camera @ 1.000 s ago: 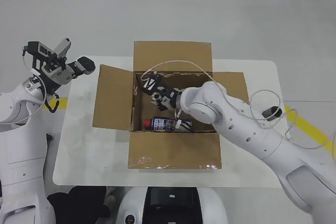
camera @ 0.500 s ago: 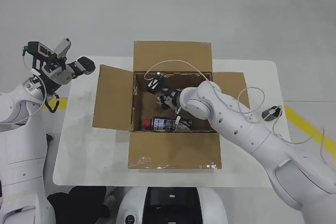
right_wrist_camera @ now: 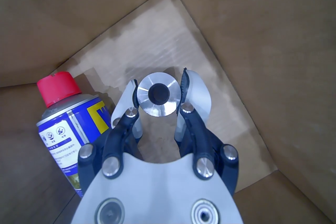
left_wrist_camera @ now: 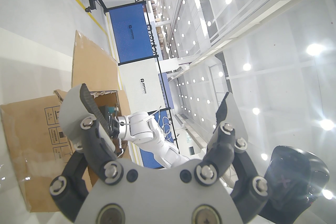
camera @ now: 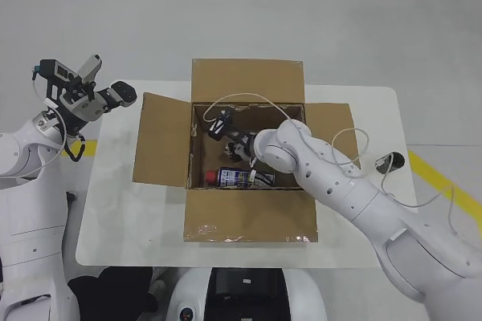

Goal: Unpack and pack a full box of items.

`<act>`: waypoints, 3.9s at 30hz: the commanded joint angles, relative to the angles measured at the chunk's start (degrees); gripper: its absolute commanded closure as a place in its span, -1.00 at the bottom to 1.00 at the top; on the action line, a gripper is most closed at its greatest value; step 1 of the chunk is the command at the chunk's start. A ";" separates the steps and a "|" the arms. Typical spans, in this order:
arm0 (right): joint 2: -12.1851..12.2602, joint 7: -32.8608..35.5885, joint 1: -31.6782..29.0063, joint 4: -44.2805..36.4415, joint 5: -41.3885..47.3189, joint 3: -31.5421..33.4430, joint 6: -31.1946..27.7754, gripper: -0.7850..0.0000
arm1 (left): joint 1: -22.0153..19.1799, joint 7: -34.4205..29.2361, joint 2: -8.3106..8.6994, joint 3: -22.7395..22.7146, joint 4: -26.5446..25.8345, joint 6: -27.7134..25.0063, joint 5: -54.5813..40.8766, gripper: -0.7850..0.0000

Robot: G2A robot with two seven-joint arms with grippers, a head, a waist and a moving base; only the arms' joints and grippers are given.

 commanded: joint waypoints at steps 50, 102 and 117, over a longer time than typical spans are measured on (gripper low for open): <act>14.89 22.05 -31.85 -51.98 4.90 50.10 -6.69 -1.00 | 0.00 0.00 0.00 0.00 0.00 0.00 0.00 -1.00; 22.40 19.28 -45.61 -29.20 1.84 78.24 -7.44 -1.00 | 0.00 0.00 0.00 0.00 0.00 0.00 0.00 -1.00; 23.30 17.42 -42.03 -19.87 0.99 73.95 -8.43 -1.00 | 0.00 0.00 0.00 0.00 0.00 0.00 0.00 -1.00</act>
